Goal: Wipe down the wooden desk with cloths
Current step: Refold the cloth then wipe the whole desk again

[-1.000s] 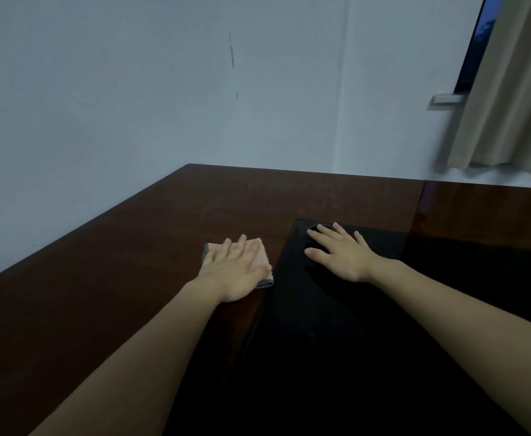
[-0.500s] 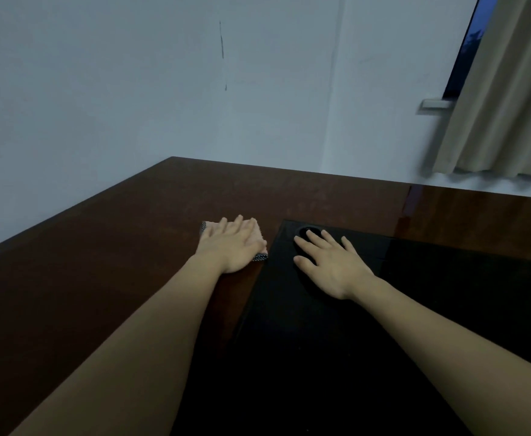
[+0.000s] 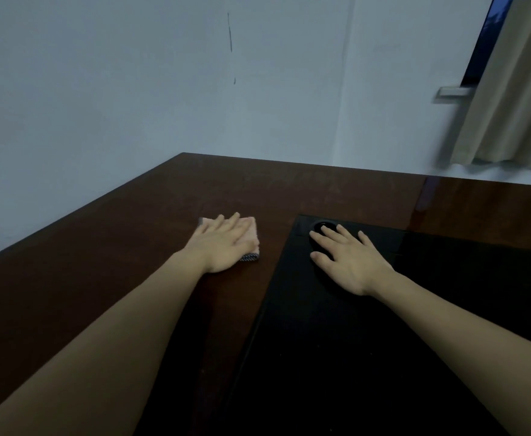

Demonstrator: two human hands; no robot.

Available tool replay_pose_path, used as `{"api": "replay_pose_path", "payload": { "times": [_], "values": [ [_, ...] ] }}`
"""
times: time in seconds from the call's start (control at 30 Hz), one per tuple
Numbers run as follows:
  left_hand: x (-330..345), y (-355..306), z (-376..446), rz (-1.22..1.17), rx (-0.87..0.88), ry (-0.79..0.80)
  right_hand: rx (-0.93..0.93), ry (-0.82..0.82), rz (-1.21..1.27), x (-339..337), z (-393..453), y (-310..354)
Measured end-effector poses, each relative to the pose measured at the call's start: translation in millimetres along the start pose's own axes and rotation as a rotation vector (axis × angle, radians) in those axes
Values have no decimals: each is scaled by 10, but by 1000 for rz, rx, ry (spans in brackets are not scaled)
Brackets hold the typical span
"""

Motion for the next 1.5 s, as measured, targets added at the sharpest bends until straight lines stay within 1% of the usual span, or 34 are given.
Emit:
{"api": "replay_pose_path", "payload": {
  "times": [0.07,0.13,0.3,0.33,0.4,0.47,0.6,0.67,0.73,0.87,0.93,1.0,1.1,1.2,1.3,1.37,1.4,1.5],
  "values": [
    [1,33,7,-2,-77,-11,-1,-8,3,-9,0,5],
    [17,-143,-5,-11,-58,-11,-3,-12,2,-17,-9,17],
    [166,-846,-330,38,195,-3,-7,-13,5,-35,-34,30],
    [207,-931,-427,42,233,7,-8,-11,5,-35,-41,30],
    [238,-939,-573,37,255,30,-10,-6,3,-34,-54,30],
    [184,-747,-629,38,208,30,-8,-7,1,-39,-61,23],
    [99,-192,-601,27,-68,25,-5,-4,2,-44,-60,23],
    [92,-185,-553,5,-138,5,-3,-7,5,-56,-56,27],
    [111,-410,-533,-14,-99,-4,-3,-5,2,-59,-62,34],
    [219,-925,-703,13,111,28,-10,8,-12,-55,-70,38],
    [265,-976,-836,24,171,43,-14,6,-9,-54,-76,42],
    [285,-880,-921,24,178,48,-16,6,-9,-46,-79,32],
    [211,-504,-925,38,83,29,-15,9,-4,-41,-78,29],
    [132,-62,-808,27,-100,13,-17,5,-3,-42,-75,36],
    [100,54,-626,-7,-194,-1,-17,11,-1,-48,-68,34],
    [98,-80,-549,-16,-174,-1,-18,9,-3,-49,-62,41],
    [100,-190,-544,-16,-138,-2,-17,7,-7,-51,-60,48],
    [147,-575,-657,-6,56,10,-10,3,-20,-71,-41,66]
  ]
}}
Point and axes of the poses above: each hand's wrist, its own z-axis towards the middle knuckle, its own x-axis out of the palm, y = z × x, the point moved 6 cm from there along z, towards the middle knuckle, and after that the axes turned 12 degrees about x, right-handed, at the moved point
